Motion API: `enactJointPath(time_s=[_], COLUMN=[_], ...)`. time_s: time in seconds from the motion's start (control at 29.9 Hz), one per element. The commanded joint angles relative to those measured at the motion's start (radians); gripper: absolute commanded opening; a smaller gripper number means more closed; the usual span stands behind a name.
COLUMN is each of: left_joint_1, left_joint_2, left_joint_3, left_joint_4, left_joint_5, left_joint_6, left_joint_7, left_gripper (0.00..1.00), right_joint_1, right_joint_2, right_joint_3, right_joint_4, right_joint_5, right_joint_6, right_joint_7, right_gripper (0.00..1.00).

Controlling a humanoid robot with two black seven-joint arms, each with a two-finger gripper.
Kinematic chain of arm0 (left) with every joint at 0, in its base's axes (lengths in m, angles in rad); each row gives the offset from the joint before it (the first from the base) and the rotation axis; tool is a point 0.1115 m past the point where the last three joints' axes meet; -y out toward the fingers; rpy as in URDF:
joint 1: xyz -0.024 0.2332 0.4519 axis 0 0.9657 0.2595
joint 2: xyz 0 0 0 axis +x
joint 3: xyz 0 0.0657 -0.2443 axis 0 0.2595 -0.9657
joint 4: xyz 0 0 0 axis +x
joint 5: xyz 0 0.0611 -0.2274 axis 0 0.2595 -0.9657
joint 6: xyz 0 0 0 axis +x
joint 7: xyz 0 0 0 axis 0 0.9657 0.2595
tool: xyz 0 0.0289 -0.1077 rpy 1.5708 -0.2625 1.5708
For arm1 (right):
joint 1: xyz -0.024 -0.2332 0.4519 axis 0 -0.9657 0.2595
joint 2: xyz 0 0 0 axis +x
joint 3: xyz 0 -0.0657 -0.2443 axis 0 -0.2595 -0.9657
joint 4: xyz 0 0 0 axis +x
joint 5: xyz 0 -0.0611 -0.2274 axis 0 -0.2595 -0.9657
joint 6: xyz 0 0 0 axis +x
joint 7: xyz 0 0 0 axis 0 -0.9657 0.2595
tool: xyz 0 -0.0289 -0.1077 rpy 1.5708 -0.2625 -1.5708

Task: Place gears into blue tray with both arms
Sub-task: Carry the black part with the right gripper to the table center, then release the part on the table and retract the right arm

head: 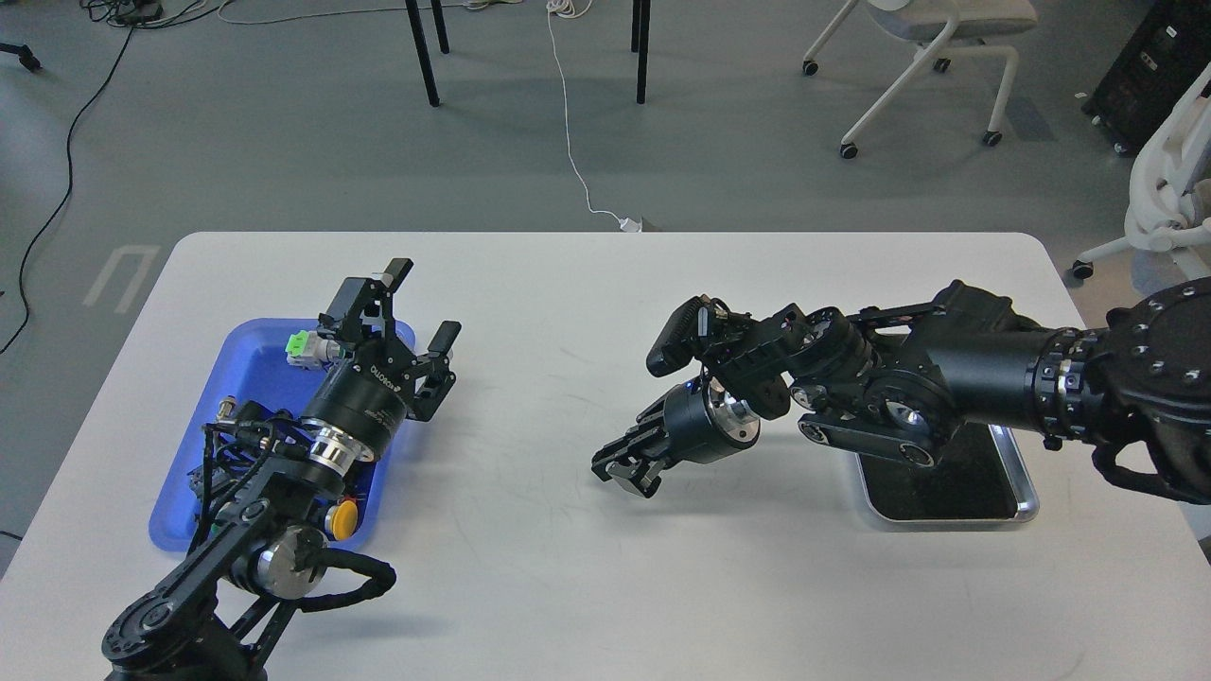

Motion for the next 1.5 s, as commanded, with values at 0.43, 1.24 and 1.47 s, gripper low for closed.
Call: enactJointPath(time_s=[0.43,1.24,1.47], left_joint_1=[0.023,0.025,0.012], left_joint_2=[0.002,0.026,0.065], left_joint_3=[0.000,-0.001,0.006], left_joint_4=[-0.017,-0.024,-0.021], left_joint_5=[0.000,0.000,0.003], left_joint_6=[0.001,0.000,0.001], left_joint_7=[0.001,-0.012,-0.052], left_gripper=[0.98,0.98,0.98], right_joint_1=[-0.035,-0.079,-0.310], right_joint_2=[0.024,-0.345,-0.453], right_joint_3=[-0.004,0.211,0.486], right_joint_4=[-0.032,0.113,0.152], right_joint_5=[0.002,0.415,0.819], right_joint_6=[-0.043,-0.049,-0.049], right_joint_7=[0.000,0.000,0.000], right_gripper=[0.21,0.96,0.96])
